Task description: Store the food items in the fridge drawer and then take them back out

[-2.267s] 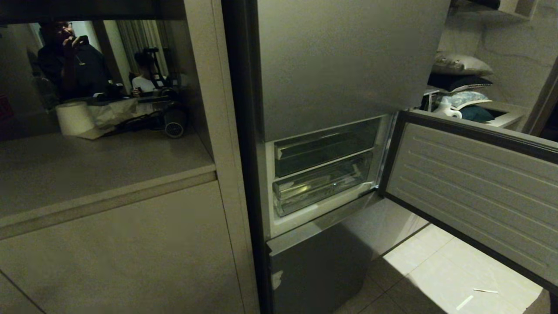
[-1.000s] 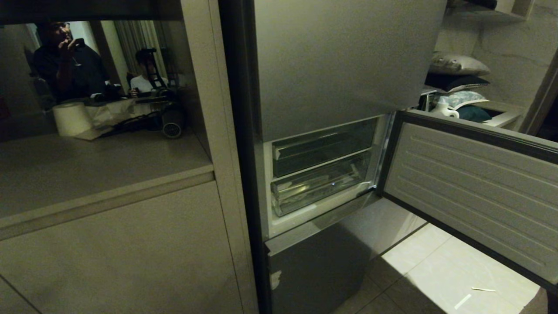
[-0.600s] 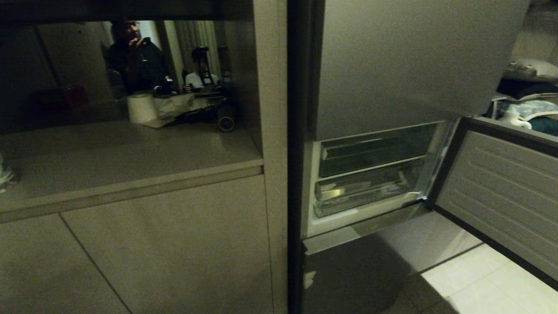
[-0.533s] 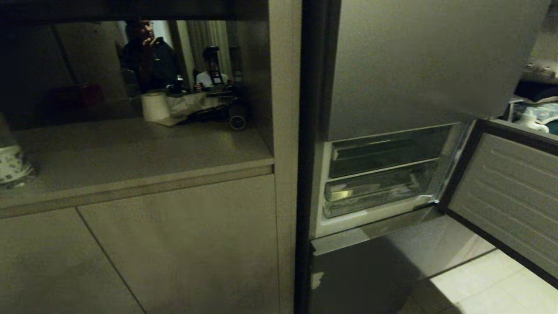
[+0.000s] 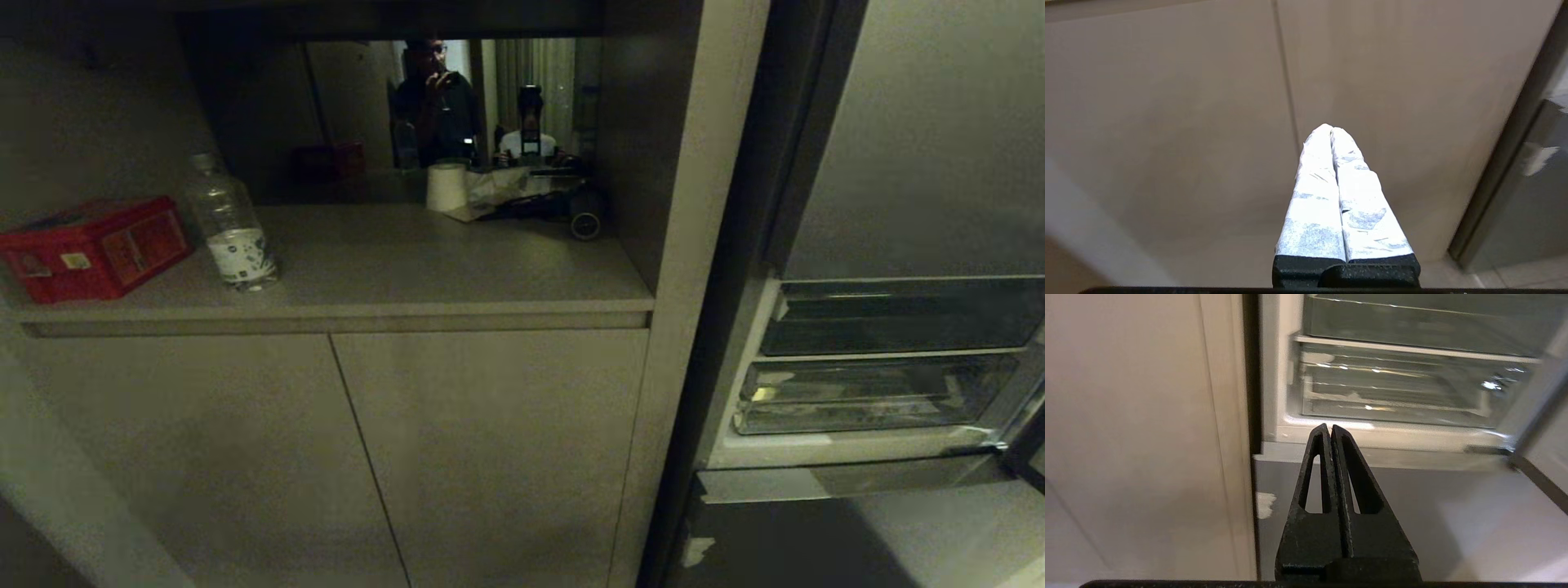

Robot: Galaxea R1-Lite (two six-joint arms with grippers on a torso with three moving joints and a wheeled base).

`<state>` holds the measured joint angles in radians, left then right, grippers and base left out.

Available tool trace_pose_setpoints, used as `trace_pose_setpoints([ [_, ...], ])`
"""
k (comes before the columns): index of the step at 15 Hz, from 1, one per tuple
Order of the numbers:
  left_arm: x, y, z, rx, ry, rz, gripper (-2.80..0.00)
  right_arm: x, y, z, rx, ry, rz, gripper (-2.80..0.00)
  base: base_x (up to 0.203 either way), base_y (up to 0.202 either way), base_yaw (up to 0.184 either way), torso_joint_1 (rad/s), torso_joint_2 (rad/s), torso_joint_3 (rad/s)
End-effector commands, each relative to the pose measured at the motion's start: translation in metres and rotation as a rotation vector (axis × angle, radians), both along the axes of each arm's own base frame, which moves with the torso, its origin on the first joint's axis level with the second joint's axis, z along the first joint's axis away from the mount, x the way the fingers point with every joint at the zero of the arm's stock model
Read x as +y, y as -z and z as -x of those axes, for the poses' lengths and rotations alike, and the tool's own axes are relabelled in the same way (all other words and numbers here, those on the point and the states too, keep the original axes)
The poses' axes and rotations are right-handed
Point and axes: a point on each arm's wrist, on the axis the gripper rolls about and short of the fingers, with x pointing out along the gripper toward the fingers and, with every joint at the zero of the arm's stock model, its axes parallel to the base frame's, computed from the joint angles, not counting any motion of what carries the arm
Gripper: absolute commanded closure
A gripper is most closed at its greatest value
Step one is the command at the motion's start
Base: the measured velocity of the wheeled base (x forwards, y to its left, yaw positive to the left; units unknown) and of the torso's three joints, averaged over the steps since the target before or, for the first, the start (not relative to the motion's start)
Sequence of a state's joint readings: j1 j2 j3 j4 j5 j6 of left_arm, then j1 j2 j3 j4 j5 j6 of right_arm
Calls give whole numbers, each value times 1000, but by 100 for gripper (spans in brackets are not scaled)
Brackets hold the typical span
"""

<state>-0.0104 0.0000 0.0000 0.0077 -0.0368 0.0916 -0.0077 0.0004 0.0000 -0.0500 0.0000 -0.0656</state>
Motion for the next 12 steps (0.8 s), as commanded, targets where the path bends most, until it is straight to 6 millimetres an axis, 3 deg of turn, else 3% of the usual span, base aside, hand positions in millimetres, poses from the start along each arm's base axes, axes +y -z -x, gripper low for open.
trace_pose_setpoints([
  [1,0,0,0,2,0,3,0,0,5,-1,17,0,0,0,0,0,0,0,0,0],
  [7,0,0,0,3,0,1,0,0,5,-1,17,0,1,0,0,0,0,0,0,0],
  [12,0,0,0,3,-1,3,0,0,5,-2,19,0,-1,0,0,0,0,-122,275,150],
])
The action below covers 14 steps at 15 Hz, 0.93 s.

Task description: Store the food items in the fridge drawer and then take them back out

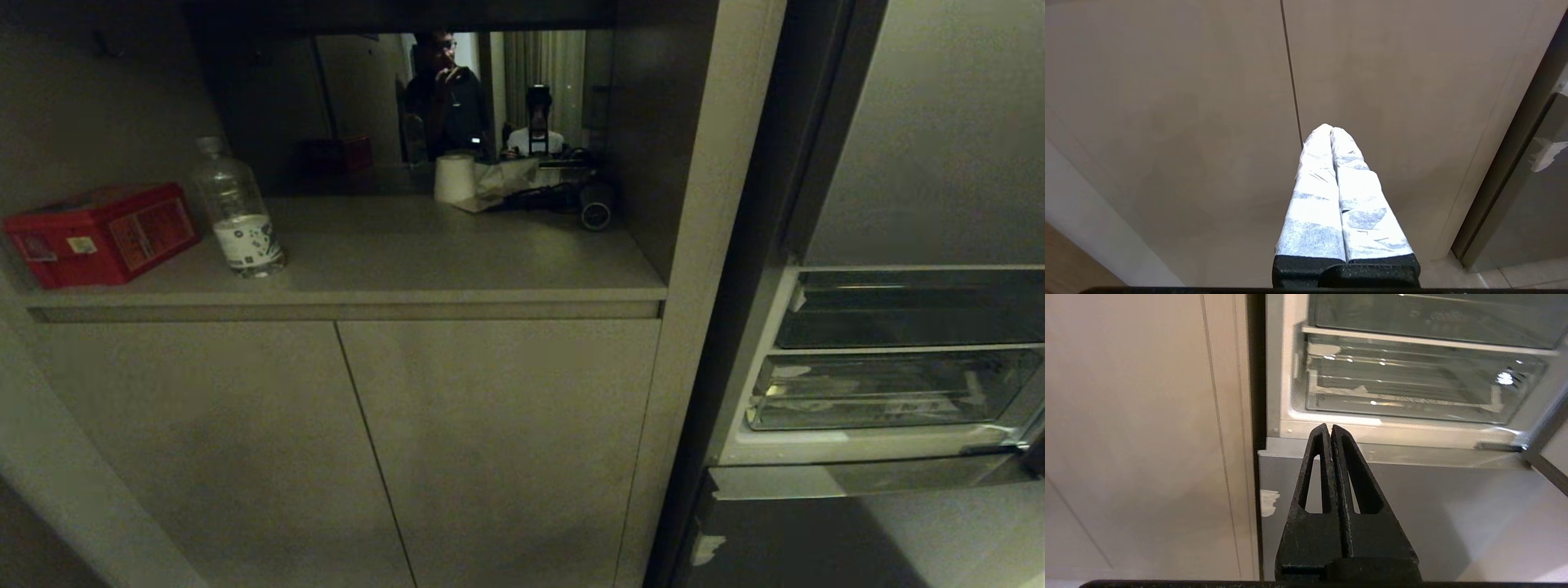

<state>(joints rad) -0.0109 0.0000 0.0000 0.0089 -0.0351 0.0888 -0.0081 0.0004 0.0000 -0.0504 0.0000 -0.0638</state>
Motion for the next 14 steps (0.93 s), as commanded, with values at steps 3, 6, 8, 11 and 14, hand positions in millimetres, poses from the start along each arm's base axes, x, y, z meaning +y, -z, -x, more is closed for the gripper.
trace_pose_setpoints([
  [3,0,0,0,2,1,-2,0,0,5,-1,18,1,-1,0,0,0,0,-143,331,181],
  [6,0,0,0,2,2,-2,0,0,5,-1,17,2,-1,0,0,0,0,-145,333,182],
  [8,0,0,0,2,2,-2,0,0,5,-1,16,1,-1,0,0,0,0,-151,352,198],
  [11,0,0,0,2,0,0,0,0,5,-1,17,1,-3,0,0,0,0,-159,377,216],
  [14,0,0,0,2,0,0,0,0,5,-1,17,2,-13,0,0,0,0,-214,514,299],
])
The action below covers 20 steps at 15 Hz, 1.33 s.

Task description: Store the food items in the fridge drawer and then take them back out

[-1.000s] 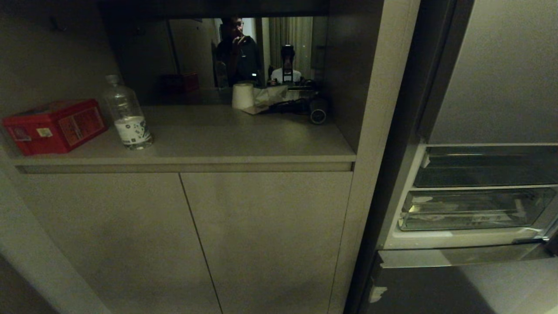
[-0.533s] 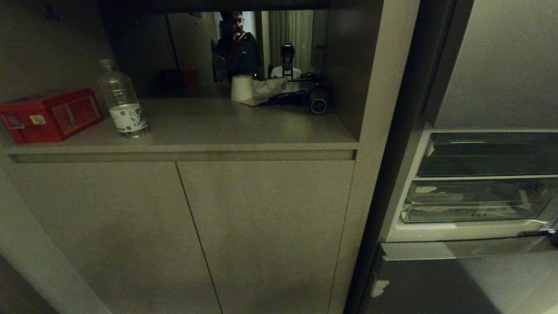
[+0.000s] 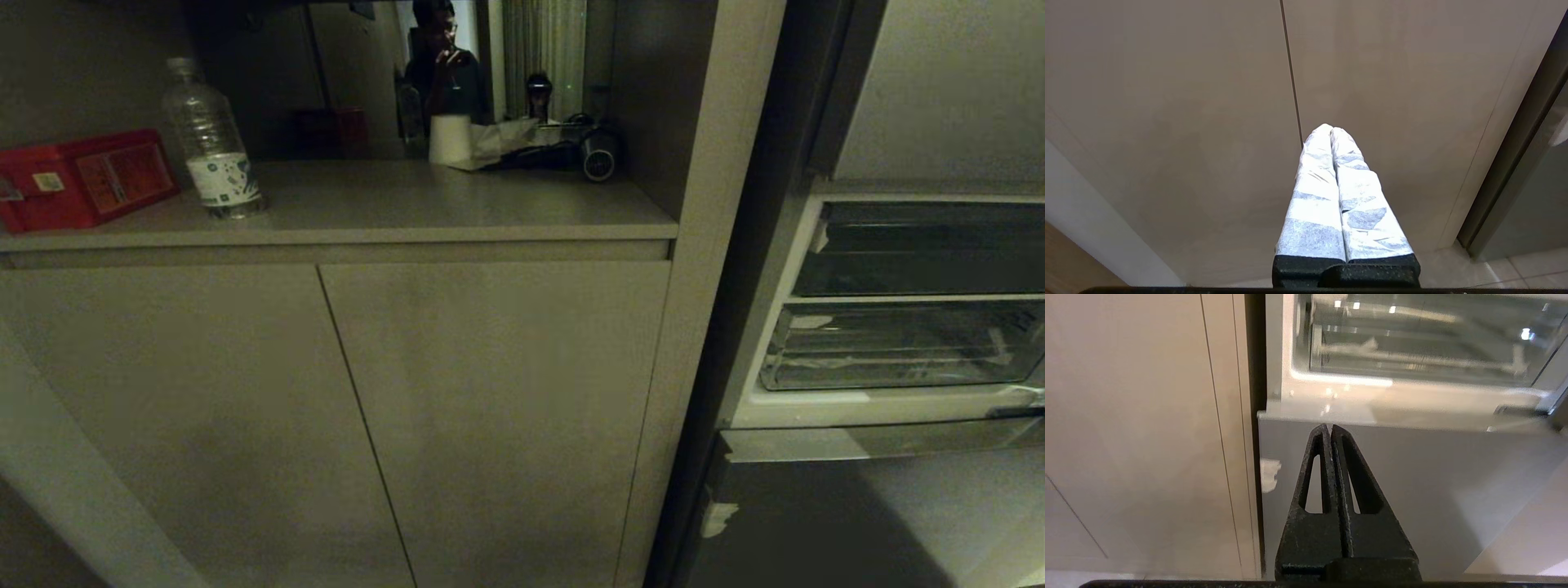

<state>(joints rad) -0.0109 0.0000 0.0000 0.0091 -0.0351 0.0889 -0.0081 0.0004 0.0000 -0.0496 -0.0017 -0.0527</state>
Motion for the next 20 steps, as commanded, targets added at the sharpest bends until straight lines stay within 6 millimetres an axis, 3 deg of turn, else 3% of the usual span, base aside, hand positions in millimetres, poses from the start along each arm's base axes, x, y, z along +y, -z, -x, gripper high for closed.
trace_pose_setpoints([
  [1,0,0,0,2,0,0,0,0,5,-1,17,-1,-4,0,0,0,0,-207,505,290],
  [6,0,0,0,0,0,0,0,0,4,-1,17,4,27,0,0,0,0,-50,128,75],
  [8,0,0,0,2,0,0,0,0,-13,-1,19,3,22,0,0,0,0,0,0,0],
  [10,0,0,0,2,0,0,0,0,-39,-14,112,-4,-22,0,0,0,0,0,0,0],
  [13,0,0,0,2,0,0,0,0,-83,-73,326,-17,-127,0,0,0,0,0,0,0],
  [15,0,0,0,2,0,0,0,1,-94,-125,398,-25,-172,0,0,0,0,0,0,0],
  [18,0,0,0,2,0,0,0,1,-85,-204,420,-34,-208,0,0,0,0,0,0,0],
  [20,0,0,0,2,0,0,0,2,-72,-245,408,-40,-221,0,0,0,0,0,0,0],
])
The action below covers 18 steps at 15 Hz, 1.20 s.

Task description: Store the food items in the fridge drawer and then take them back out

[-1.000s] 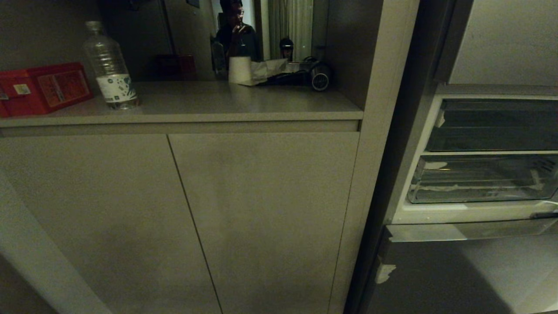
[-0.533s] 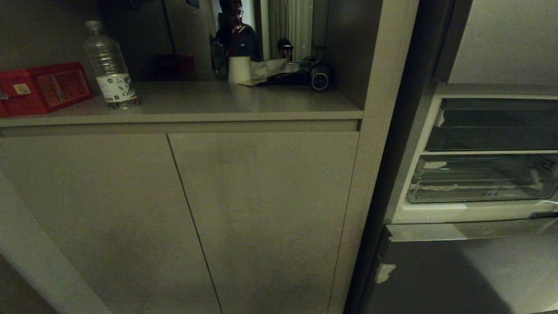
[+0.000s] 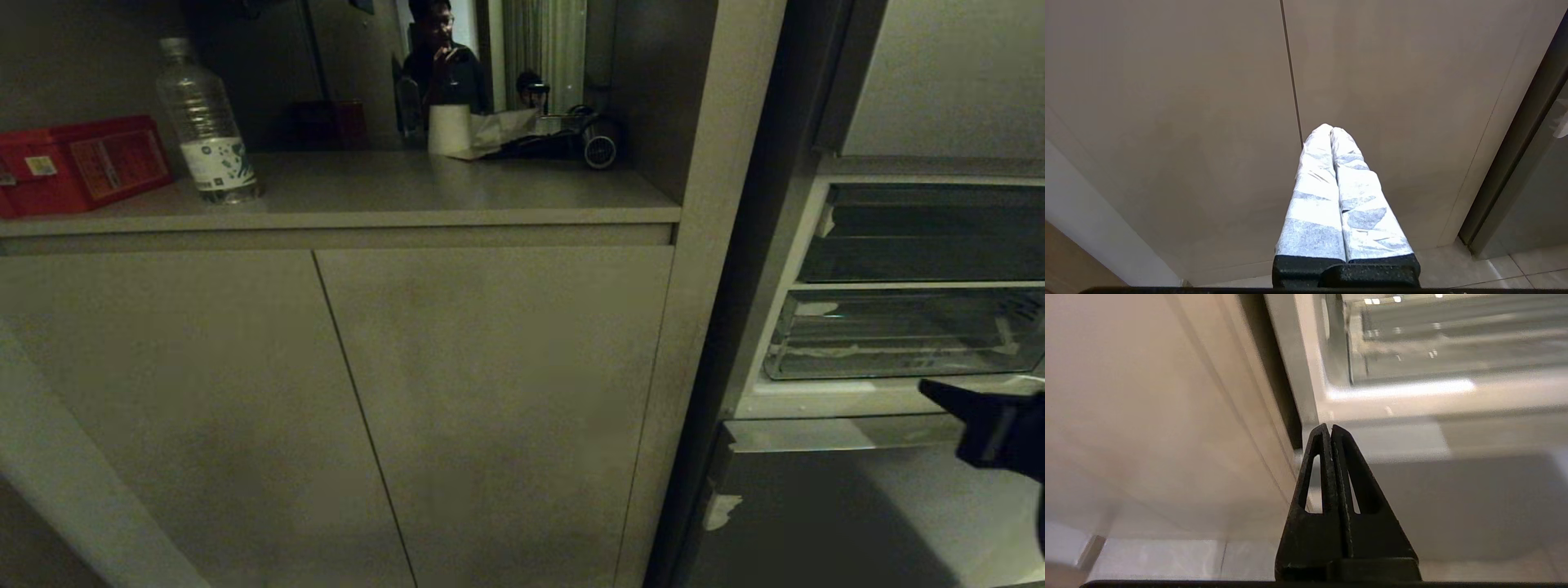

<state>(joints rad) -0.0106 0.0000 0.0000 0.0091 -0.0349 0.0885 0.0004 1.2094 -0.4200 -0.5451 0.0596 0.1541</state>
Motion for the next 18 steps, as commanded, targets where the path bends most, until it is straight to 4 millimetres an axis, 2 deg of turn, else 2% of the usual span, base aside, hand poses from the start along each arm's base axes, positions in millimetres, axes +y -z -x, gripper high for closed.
trace_pose_setpoints([
  [1,0,0,0,2,1,0,0,1,38,-70,95,-4,-9,0,0,0,0,0,0,0],
  [2,0,0,0,2,1,0,0,1,40,-85,76,-10,-5,-208,0,0,0,0,0,0],
  [3,0,0,0,2,1,0,0,1,42,-97,63,-18,9,-280,0,0,0,0,0,0],
  [5,0,0,0,2,1,0,0,1,46,-115,7,-31,58,-280,0,0,0,0,0,0],
  [8,0,0,0,2,1,0,0,-5,57,-129,-80,-20,94,-280,0,0,0,0,0,0],
  [13,0,0,0,2,1,0,0,-25,67,-133,-109,-1,123,-280,0,0,0,0,0,0],
  [16,0,0,0,2,1,0,0,-41,76,-138,-134,-91,103,-280,0,0,0,0,0,0],
  [18,0,0,0,2,1,0,0,-45,81,-145,-128,-92,100,-280,0,0,0,0,0,0],
])
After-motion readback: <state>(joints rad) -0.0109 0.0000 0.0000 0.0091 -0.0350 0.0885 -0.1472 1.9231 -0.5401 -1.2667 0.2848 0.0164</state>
